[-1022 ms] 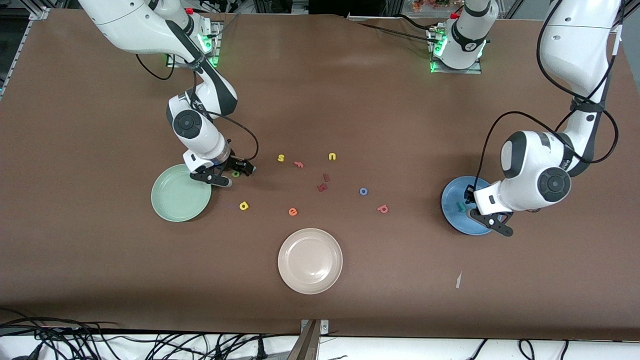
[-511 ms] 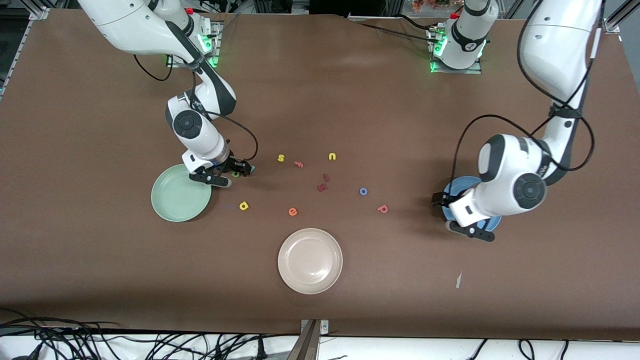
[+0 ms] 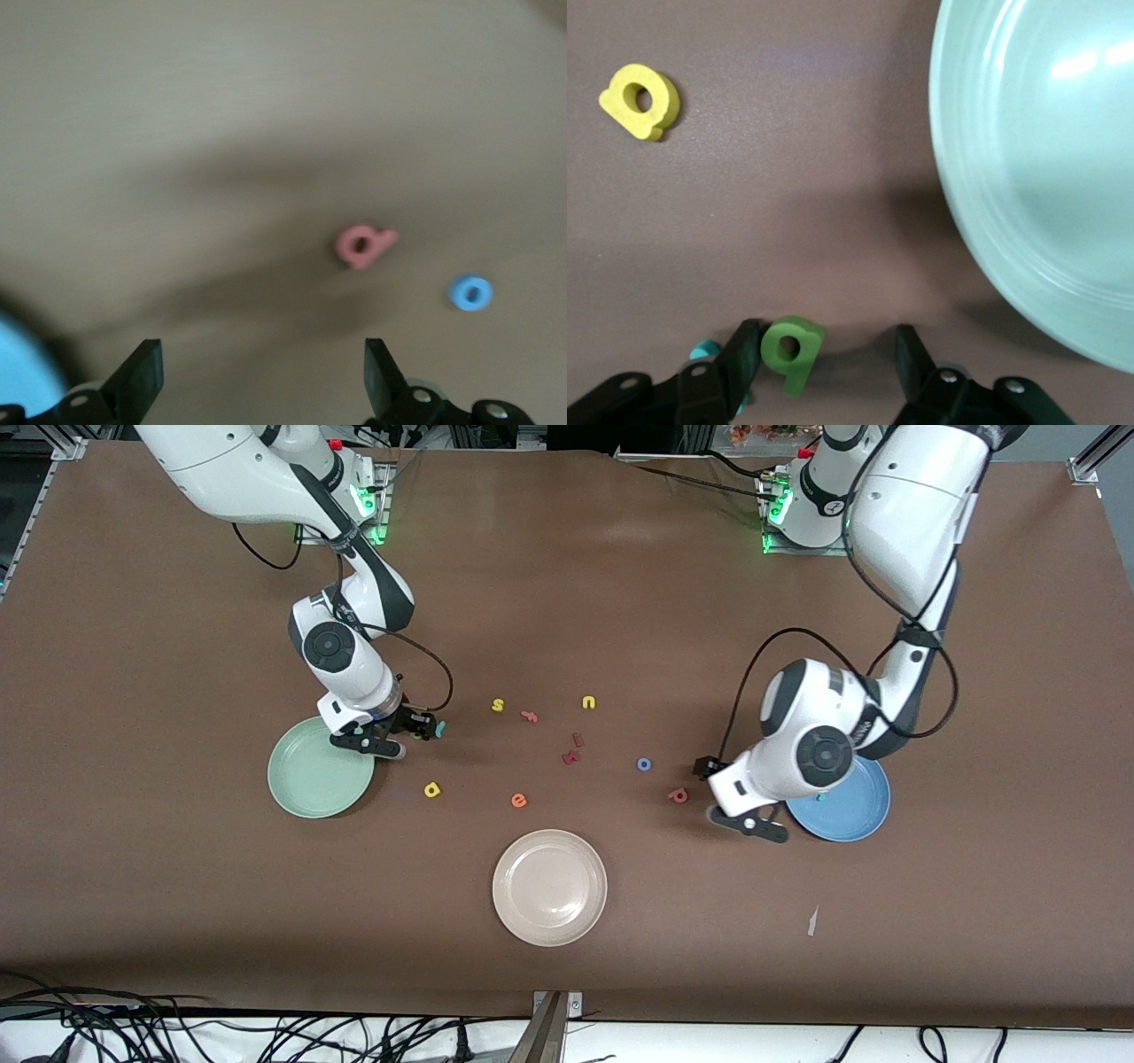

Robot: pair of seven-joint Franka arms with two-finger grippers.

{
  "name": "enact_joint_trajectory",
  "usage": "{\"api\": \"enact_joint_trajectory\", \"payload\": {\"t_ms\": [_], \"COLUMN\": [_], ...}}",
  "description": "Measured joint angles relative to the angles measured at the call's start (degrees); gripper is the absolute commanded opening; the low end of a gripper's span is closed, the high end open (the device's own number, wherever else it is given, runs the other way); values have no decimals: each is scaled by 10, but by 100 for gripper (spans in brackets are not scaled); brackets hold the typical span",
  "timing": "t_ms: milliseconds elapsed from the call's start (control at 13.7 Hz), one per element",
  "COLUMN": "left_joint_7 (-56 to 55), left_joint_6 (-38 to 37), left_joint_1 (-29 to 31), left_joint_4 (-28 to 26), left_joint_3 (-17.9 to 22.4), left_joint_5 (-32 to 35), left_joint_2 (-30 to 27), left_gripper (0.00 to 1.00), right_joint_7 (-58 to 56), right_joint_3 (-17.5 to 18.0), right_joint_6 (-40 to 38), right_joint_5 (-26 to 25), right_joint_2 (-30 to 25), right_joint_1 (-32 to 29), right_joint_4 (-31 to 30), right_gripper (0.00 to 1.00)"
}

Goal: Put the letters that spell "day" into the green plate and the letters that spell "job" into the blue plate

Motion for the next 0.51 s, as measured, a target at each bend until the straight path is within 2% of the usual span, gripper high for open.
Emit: {"api": "enact_joint_trajectory", "payload": {"t_ms": [292, 511], "left_joint_7": [76, 91], "left_joint_6": [56, 98], "left_joint_1": [-46, -55], "left_joint_4": [7, 7], "left_joint_3": [0, 1], "left_joint_5": [5, 39], "left_joint_2": [19, 26], "left_gripper": [100, 100], "right_joint_7": [0, 4], "right_joint_3": [0, 0], "right_joint_6": [0, 0], "right_joint_5": [0, 0], "right_joint_2": [0, 0], "right_joint_1": [1, 10], "right_joint_4": [0, 0], "right_gripper": [65, 65]}}
